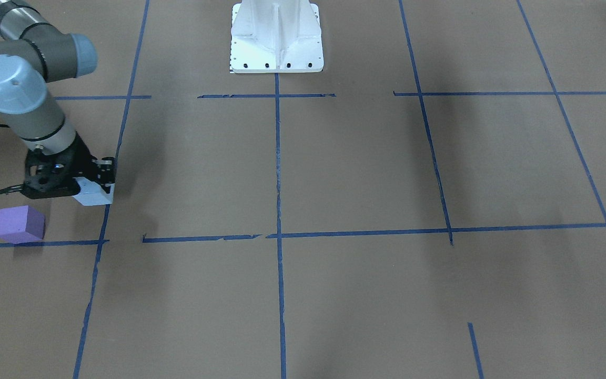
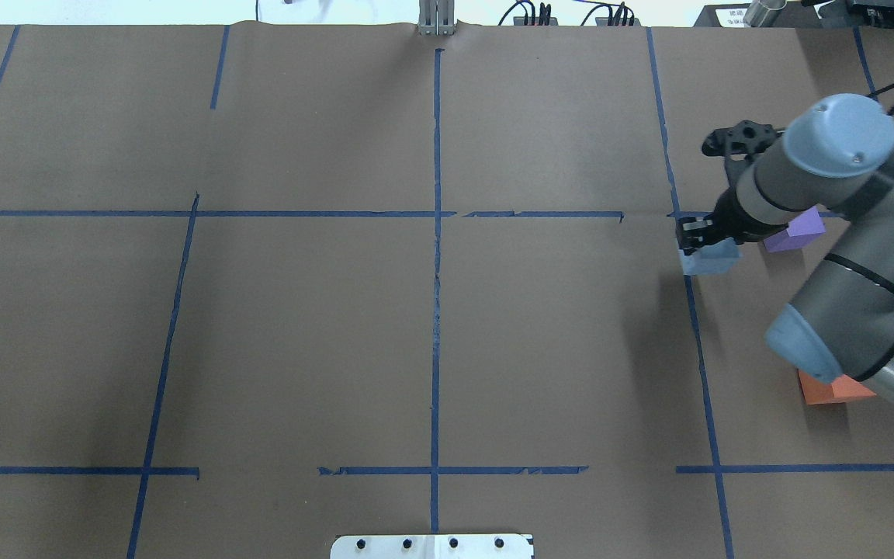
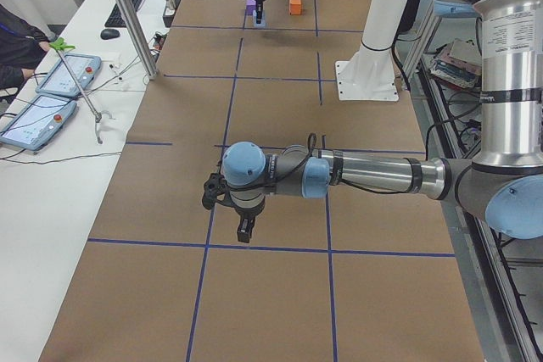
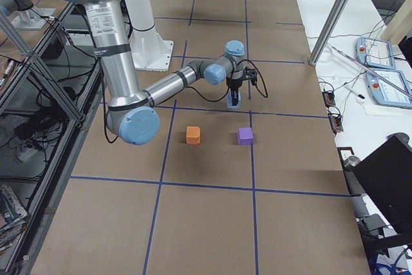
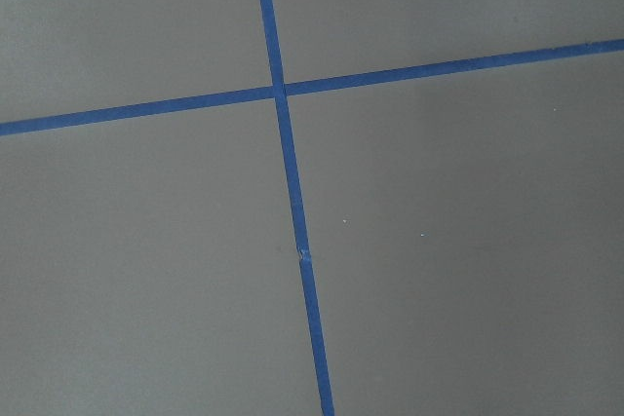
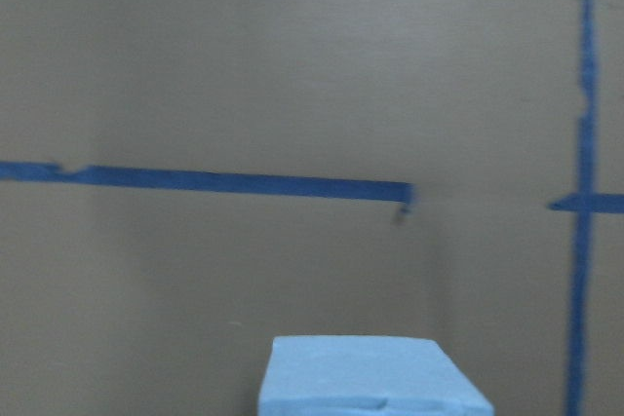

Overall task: Place blue block between orange and purple blocks
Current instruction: 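Carry the light blue cube with the right gripper between purple and orange cubes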

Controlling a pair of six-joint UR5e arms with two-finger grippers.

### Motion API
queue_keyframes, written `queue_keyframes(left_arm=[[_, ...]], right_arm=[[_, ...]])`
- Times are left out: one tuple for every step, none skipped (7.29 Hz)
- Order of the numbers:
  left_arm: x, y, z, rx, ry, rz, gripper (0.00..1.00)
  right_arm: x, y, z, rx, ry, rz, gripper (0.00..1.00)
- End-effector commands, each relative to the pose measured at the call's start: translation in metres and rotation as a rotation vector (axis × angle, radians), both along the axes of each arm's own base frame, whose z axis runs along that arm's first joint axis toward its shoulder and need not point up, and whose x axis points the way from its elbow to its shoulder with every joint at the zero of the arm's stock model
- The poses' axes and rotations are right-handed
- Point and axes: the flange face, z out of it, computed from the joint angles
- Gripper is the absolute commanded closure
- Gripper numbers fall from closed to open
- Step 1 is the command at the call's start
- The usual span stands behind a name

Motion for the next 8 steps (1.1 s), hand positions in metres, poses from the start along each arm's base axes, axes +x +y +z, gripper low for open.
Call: queue_keyframes(left_arm=[[0.000,-0.002,-0.002,0.004,0.000,0.000,0.00],[0.000,-0.002,-0.003,0.003,0.000,-0.003,0.00],[0.000,-0.002,-0.005,0.005,0.001,-0.004,0.00],[0.000,-0.002,-0.005,0.005,0.001,-0.004,0.00],[0.000,-0.001,-0.006,0.007,0.001,-0.004,0.00],[0.000,-0.001,-0.005,0.007,0.000,-0.004,0.00],[-0.001,0.000,-0.007,0.009,0.000,-0.007,0.00],[0.000,-0.001,-0.008,0.010,0.000,-0.005,0.00]], right_arm=[[0.077,0.031,0.081,-0.053,-0.024,0.025,0.90],[0.087,0.044,0.102,-0.083,-0.002,0.026,0.82],[0.088,0.046,0.105,-0.087,0.000,0.026,0.57],[0.088,0.047,0.106,-0.085,0.001,0.030,0.01],[0.088,0.047,0.104,-0.069,-0.011,0.030,0.00],[0.089,0.046,0.103,-0.064,-0.012,0.029,0.00],[0.088,0.046,0.099,-0.057,-0.017,0.028,0.00],[0.088,0.044,0.094,-0.049,-0.023,0.029,0.00]])
